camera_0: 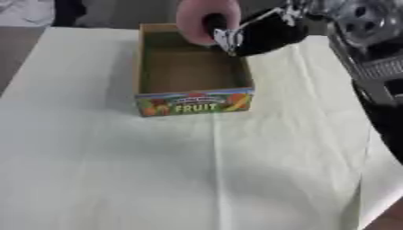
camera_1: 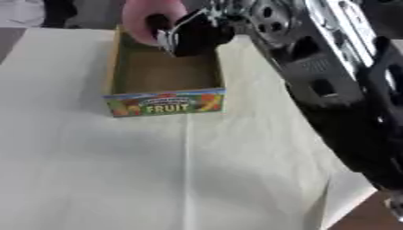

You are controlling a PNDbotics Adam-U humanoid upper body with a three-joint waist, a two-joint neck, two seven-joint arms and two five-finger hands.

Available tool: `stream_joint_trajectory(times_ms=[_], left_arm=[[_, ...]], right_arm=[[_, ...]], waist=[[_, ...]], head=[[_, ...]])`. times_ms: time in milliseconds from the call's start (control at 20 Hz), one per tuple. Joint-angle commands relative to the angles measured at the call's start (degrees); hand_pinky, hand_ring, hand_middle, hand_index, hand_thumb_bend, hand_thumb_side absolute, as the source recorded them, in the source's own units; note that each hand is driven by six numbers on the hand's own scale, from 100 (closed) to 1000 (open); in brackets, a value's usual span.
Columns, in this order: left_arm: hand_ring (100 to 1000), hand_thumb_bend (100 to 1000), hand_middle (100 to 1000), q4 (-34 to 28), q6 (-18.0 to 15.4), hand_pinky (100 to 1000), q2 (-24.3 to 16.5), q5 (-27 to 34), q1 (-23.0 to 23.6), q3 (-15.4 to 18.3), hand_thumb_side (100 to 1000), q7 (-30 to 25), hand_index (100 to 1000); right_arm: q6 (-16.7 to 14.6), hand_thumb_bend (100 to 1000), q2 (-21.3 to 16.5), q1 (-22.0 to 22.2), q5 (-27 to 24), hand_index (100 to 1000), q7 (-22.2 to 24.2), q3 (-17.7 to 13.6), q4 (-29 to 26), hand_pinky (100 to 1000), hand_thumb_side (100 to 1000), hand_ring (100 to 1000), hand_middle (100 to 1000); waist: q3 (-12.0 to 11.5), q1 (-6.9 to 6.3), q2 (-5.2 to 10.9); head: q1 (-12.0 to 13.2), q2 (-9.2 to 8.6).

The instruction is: Pick up objects on the table and place them in the box.

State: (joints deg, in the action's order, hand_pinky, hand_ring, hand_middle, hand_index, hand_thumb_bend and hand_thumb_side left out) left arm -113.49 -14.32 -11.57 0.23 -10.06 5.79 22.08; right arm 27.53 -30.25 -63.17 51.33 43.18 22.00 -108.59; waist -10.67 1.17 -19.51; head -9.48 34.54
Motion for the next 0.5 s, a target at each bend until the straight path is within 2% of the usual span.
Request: stream_joint_trajectory(times_ms=[50, 500], left_arm=[[651, 100, 604, -1.10, -0.14, 628, -0.68, 0.09, -0.26, -0.23, 662, -0.34, 775], [650, 100, 605, -1.10, -0.14, 628, -0.58, 0.38, -0.60, -0.57, 663, -0.79, 774]], right_arm=[[1.54, 100, 2.13, -2.31, 3.97, 583, 0.48, 0.39, 4.76, 773, 159, 863, 565], [1.56, 100, 8.67, -5.20, 11.77, 583, -5.92, 1.58, 20.20, 776, 155, 864, 566]], waist=[[-0.30, -0.26, 0.85], [-1.11, -0.27, 0.48]], head=[[-0.57, -0.97], [-1.25, -1.32]])
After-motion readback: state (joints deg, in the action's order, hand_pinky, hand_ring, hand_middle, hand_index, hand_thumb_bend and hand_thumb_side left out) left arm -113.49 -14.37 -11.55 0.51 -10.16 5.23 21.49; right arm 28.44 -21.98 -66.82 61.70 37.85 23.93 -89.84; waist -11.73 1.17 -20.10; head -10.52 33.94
